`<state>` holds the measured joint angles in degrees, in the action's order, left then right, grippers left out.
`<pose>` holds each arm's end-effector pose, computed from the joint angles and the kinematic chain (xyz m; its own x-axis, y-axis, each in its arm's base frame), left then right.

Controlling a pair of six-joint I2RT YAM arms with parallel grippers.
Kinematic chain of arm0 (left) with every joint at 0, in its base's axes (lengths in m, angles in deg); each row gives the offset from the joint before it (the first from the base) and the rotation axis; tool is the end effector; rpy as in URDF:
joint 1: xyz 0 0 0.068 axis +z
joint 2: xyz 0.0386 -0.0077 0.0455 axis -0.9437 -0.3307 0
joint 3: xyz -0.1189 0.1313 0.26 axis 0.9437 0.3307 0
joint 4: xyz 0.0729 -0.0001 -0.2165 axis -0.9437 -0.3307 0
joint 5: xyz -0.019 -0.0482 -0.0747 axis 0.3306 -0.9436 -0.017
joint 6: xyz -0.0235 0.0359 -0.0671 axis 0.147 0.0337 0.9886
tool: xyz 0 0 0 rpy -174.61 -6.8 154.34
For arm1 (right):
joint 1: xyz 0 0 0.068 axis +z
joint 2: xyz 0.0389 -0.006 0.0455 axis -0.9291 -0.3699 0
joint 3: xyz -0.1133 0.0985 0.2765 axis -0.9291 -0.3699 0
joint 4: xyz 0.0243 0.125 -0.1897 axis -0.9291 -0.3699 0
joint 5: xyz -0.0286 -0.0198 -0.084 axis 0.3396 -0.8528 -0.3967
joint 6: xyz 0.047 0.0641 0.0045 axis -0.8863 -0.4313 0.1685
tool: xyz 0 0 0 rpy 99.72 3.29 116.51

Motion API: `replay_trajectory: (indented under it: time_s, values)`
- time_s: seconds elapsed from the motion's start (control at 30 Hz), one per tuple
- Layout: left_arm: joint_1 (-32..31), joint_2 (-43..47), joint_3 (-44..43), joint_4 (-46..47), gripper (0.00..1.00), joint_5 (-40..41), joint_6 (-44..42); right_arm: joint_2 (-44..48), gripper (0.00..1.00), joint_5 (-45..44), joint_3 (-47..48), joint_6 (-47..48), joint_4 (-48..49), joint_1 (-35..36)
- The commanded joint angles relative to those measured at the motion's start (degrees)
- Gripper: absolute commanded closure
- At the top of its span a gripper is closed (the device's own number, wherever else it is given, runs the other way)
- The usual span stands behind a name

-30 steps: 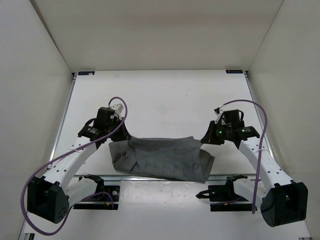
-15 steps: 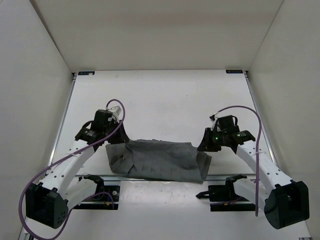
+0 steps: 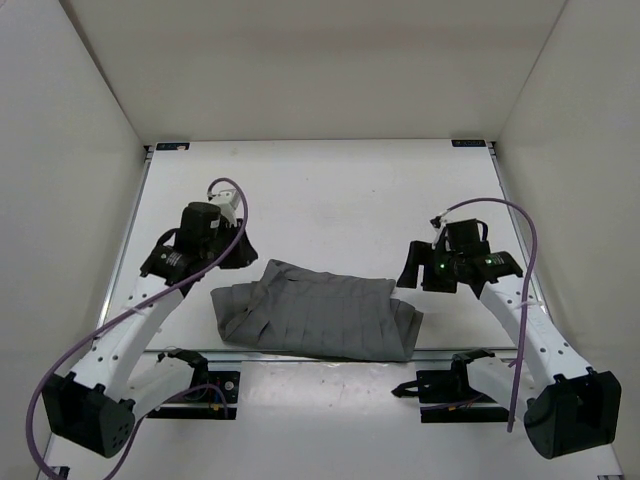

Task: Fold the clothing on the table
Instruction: Fold the skirt

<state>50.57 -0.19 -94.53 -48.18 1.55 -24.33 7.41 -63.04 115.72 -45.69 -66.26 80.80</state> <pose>0.1590 -0.0673 0.3144 -0.7694 -0.0960 -0.6315 0.1587 0.9289 -0.3345 0.1389 0.0506 0.2679 -0.8863 0.1171 -0.4480 -0.0810 0.9134 0.3990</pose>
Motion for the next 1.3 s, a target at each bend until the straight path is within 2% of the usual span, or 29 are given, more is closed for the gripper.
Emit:
replay_trajectory:
  time_s: [0.0,0.07,0.1,0.13,0.3,0.5,0.67,0.93,1.27]
  values:
    - [-2.6,2.9,3.7,1.5,0.97,-5.1,2.3,1.6,0.39,2.4,-2.2,-1.0,-0.1,1.8]
    - [-3.3,3.1,7.9,2.2,1.0,-7.6,3.6,1.3,0.84,4.7,-3.6,-2.2,1.3,3.5]
    - [-3.5,2.3,8.8,2.2,1.0,-8.7,3.7,0.2,0.95,5.2,-4.6,-2.9,1.8,4.8]
    - [-4.0,1.7,9.2,2.3,1.0,-8.9,4.1,-0.6,1.0,5.5,-5.1,-3.4,2.5,5.2]
    - [-4.3,-0.4,11.2,-2.3,1.0,-7.7,2.9,-4.5,1.0,5.2,-6.2,-5.6,2.8,10.1]
    - [-4.5,-4.5,12.9,-4.3,1.0,-5.1,3.6,-11.3,1.0,7.0,-7.8,-5.4,4.8,9.0]
    - [-4.3,-13.2,11.6,-5.5,1.0,-3.6,2.1,-17.6,1.0,9.2,-5.5,-4.3,7.1,8.9]
    - [-3.0,-24.6,6.5,-1.6,1.0,-3.0,0.2,-30.1,1.0,4.8,0.5,-2.6,10.9,9.4]
    - [-2.0,-46.1,-10.7,2.9,1.0,-2.3,-2.8,-43.5,1.0,0.3,13.1,-3.3,17.6,4.1]
